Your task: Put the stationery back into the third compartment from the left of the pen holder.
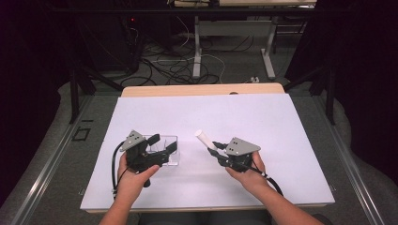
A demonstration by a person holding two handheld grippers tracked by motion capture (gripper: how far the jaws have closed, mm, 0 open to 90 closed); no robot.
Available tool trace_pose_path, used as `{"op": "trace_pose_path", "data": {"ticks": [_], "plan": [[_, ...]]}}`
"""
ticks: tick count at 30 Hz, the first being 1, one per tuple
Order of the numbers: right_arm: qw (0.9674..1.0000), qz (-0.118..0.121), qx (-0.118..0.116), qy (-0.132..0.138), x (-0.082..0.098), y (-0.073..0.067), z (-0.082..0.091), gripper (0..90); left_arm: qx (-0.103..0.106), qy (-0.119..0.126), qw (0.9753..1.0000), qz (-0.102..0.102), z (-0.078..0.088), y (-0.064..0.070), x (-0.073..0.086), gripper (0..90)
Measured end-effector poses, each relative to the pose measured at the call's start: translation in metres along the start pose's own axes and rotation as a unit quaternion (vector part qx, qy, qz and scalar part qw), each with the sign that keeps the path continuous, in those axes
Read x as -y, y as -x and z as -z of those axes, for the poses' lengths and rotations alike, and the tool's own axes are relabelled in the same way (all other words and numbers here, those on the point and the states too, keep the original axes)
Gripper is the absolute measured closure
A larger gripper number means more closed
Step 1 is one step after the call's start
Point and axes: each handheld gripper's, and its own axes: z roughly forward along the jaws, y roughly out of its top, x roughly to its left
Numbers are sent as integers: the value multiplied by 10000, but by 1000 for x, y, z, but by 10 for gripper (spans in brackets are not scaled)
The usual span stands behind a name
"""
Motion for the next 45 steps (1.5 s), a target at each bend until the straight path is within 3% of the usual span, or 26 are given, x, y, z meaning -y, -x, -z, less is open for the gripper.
{"op": "trace_pose_path", "data": {"ticks": [5, 16, 25, 31, 45], "plan": [[10000, 7, -17, -13, 1, -1, 0, 709, 170, 40, 9998, 100, -11, 9, 1, 253], [10000, -40, -9, -20, 2, -1, 0, 708, 390, -279, 9979, 431, -32, 20, 2, 284], [10000, -51, -67, -53, 2, -2, 0, 708, 617, -430, 9945, 723, -48, 27, 3, 385], [9999, -97, -115, -2, 2, -4, -1, 708, 800, -528, 9907, 966, -57, 29, 3, 434], [9994, -108, -329, 51, 1, -11, -5, 708, 877, -503, 9880, 1168, -71, 36, 1, 538]]}}
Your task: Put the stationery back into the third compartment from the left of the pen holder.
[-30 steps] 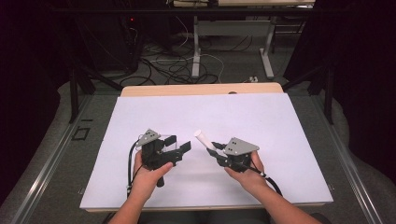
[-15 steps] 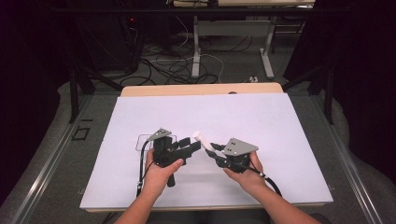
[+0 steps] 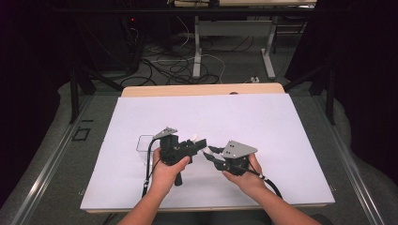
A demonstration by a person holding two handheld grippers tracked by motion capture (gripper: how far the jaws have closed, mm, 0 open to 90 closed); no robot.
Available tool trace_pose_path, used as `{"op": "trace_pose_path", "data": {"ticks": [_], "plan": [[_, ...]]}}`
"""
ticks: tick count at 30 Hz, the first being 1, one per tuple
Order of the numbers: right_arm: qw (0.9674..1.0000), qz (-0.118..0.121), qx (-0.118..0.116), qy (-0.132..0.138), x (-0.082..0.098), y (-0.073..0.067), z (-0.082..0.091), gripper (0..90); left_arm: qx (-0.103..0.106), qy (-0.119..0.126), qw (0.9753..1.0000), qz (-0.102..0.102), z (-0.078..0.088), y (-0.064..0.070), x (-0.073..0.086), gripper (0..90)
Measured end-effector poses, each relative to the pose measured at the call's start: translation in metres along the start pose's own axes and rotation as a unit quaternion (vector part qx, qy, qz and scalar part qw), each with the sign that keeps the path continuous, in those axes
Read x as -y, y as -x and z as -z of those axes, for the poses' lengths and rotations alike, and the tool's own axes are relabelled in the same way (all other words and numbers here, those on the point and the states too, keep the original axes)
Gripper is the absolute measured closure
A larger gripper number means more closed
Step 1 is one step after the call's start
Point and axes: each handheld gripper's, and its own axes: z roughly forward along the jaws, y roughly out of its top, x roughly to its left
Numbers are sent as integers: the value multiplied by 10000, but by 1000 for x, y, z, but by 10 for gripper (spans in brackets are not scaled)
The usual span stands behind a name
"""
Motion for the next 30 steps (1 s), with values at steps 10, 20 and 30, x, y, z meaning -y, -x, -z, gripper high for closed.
{"op": "trace_pose_path", "data": {"ticks": [10, 20, 30], "plan": [[10000, 8, -75, -46, 0, -2, -1, 708, -6, -76, 9998, 185, -1, -3, 0, 648], [10000, -4, -64, -26, 1, -2, -3, 708, 31, -111, 9994, 315, -1, -4, 0, 657], [9998, -12, -146, -121, 1, -1, -4, 689, -6, -117, 9993, 355, -1, -4, 0, 662]]}}
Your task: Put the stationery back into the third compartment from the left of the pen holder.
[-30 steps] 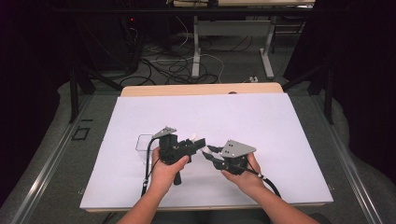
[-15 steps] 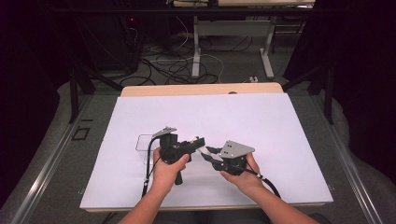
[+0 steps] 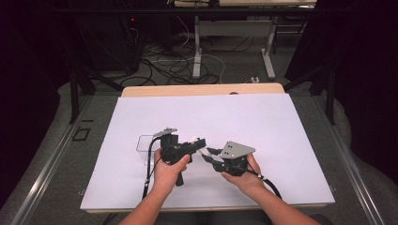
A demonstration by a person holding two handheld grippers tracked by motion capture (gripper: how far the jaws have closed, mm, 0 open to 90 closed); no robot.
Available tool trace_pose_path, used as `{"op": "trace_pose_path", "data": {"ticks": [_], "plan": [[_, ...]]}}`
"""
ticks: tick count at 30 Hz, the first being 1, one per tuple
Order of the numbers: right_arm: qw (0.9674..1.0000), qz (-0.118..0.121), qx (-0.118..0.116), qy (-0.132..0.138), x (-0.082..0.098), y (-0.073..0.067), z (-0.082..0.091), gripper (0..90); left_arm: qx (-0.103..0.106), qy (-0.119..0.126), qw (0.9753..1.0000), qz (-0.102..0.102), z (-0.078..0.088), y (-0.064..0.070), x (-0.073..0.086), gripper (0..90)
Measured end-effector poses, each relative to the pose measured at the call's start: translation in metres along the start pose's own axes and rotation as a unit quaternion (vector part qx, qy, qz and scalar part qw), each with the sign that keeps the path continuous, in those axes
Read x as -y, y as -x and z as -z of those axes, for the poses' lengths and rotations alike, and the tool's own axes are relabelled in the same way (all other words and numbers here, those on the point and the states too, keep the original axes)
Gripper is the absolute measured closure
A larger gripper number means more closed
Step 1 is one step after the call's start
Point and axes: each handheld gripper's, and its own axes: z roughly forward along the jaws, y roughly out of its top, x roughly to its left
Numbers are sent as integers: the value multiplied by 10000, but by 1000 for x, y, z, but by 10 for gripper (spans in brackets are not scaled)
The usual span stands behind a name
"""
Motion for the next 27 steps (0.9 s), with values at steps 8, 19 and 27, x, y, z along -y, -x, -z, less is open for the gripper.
{"op": "trace_pose_path", "data": {"ticks": [8, 19, 27], "plan": [[9997, 5, 5, -261, 4, 4, -4, 531, -88, 125, 9999, 41, 6, -4, -5, 663], [9982, -43, 163, -570, 7, 12, -6, 432, -317, 413, 9986, -14, 23, -7, -14, 663], [9948, -668, 439, -637, 12, 25, -4, 277, -553, 573, 9967, -121, 42, -8, -22, 663]]}}
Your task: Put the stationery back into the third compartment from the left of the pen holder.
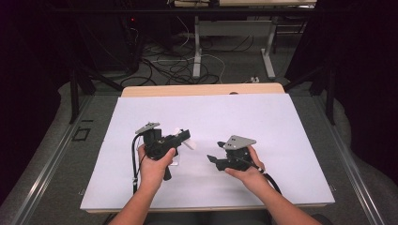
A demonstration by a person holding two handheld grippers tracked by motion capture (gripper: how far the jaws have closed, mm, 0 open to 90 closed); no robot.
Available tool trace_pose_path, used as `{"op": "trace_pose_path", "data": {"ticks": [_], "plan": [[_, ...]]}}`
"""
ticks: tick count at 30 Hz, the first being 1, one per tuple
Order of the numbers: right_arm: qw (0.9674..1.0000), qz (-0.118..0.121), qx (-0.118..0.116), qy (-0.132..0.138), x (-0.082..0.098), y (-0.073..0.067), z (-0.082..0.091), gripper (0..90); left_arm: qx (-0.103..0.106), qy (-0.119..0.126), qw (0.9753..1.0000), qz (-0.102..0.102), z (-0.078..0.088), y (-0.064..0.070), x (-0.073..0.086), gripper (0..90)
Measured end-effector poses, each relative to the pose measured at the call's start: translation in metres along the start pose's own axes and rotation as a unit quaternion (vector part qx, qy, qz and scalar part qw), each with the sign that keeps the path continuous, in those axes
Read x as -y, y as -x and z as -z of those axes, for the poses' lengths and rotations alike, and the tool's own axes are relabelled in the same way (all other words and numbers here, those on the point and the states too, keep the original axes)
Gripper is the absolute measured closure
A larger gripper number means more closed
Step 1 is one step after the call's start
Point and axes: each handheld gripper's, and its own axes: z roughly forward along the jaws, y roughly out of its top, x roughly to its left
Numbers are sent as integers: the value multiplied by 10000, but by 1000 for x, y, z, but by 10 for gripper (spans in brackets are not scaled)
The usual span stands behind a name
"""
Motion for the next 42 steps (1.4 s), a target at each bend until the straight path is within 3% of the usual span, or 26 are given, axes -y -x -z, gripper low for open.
{"op": "trace_pose_path", "data": {"ticks": [3, 10, 14, 26, 29, 31, 42], "plan": [[9995, -222, 145, -177, 0, 4, 0, 222, -130, 73, 9999, -79, 7, -1, -4, 663], [9986, -347, 384, -144, 2, 11, -1, 141, -321, 211, 9991, -189, 22, -4, -14, 663], [9976, -463, 469, -232, 3, 13, 0, 0, -441, 236, 9985, -239, 29, -4, -18, 663], [9968, -540, 494, -314, 5, 16, -1, 0, -908, 66, 9930, -752, 40, -5, -17, 663], [9967, -554, 508, -307, 6, 16, -2, 0, -1071, 8, 9900, -920, 37, -6, -14, 663], [9965, -550, 491, -397, 6, 17, -1, 0, -1234, -78, 9864, -1086, 34, -7, -11, 663], [9967, -576, 454, -357, 8, 17, -3, 0, -1472, -238, 9824, -1122, 18, -20, 3, 663]]}}
